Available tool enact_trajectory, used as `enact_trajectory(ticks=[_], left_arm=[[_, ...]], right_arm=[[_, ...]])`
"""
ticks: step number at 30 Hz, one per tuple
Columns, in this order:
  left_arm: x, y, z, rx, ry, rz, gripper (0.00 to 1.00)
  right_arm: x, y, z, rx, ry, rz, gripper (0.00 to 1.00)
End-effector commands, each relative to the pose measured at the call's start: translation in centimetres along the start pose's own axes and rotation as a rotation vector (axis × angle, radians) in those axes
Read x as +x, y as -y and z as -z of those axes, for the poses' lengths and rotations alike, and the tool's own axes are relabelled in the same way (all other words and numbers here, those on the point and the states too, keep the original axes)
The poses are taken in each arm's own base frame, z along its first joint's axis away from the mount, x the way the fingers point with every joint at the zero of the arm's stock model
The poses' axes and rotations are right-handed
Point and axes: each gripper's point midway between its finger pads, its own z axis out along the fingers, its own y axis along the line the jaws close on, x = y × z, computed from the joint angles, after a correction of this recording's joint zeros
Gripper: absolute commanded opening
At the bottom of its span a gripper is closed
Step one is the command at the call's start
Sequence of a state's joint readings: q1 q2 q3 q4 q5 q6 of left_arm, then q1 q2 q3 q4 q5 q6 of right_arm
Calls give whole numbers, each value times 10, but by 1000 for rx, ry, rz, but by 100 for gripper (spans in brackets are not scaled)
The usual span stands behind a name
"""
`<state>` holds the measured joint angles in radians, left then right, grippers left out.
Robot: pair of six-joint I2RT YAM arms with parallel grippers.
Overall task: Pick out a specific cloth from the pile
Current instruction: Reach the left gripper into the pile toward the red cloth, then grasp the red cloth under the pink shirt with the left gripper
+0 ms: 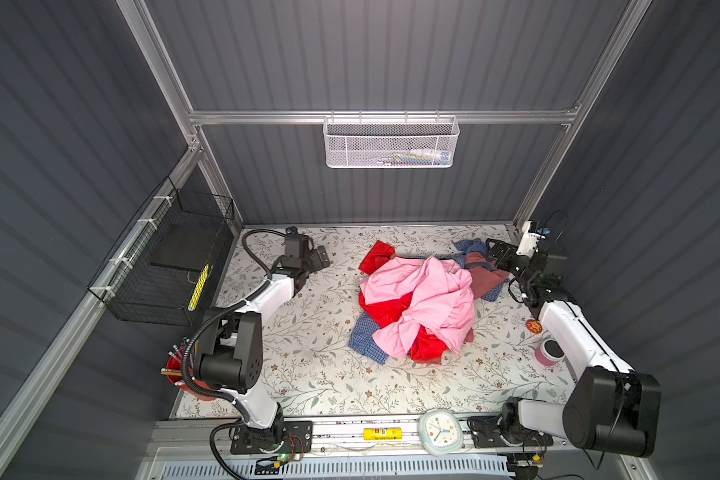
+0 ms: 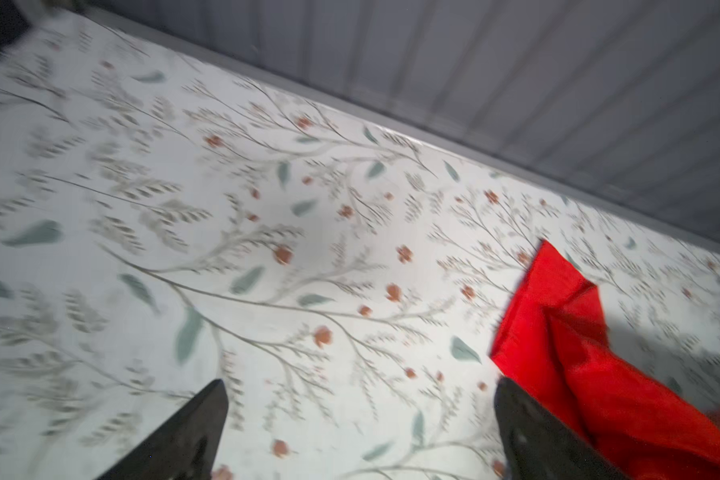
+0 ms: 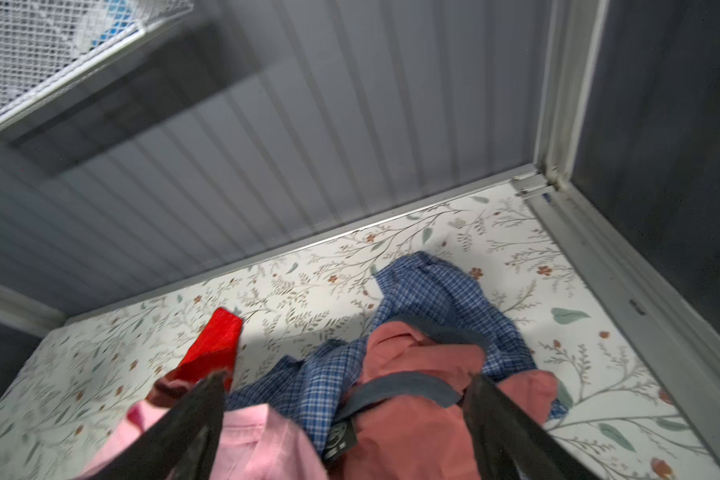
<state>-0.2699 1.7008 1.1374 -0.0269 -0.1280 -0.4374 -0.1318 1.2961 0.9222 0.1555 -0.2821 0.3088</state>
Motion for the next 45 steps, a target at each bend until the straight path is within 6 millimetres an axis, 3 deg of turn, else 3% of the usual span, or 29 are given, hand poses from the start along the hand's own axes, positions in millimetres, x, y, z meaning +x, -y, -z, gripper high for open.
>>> enact_trajectory(ticks=[1,6,10,15,20,27,36,41,45], left_arm=[[39,24,5,49,-116,42,99],[87,43,34,99,-159,117,98],[126,70,53,208,-246,111,97],[167,101,58,356,-369,88,93],[188,127,51,455,-466,79,83],[191,145,41,483,-496,52,63],[185,153,41,467,-473,25,59],[184,155,46,468,-468,7,42],[181,158,52,467,-457,-8,21]], right_arm=[[9,-37,5,-149,-98,-11,89],[30,-58,18,-227,-165,25,96],[48,-56,24,-225,-193,41,96],[51,-58,26,-241,-202,51,96],[52,-60,26,-249,-214,63,96],[57,-55,30,-227,-222,93,96],[63,-53,31,-217,-236,102,96],[66,-52,33,-215,-243,101,96],[66,-51,35,-212,-241,97,96]])
